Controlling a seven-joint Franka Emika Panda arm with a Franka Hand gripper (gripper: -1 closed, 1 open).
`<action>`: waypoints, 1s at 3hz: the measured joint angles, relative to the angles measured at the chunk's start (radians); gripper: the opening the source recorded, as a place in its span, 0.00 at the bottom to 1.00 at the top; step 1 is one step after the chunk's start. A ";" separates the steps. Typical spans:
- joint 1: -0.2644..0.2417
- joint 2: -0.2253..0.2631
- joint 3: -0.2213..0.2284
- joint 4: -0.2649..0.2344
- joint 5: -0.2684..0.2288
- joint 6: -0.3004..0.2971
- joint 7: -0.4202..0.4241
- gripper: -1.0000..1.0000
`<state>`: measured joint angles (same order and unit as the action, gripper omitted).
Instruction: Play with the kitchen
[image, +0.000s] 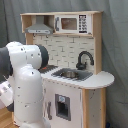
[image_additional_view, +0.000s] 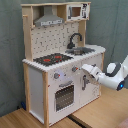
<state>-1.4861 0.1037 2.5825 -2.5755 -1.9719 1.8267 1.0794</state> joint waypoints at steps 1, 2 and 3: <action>-0.049 0.048 0.000 -0.024 -0.072 0.023 -0.009 1.00; -0.102 0.082 -0.001 -0.039 -0.143 0.071 -0.012 1.00; -0.153 0.085 -0.001 -0.038 -0.206 0.135 -0.010 1.00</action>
<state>-1.6393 0.1882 2.5814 -2.6140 -2.1775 1.9612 1.0697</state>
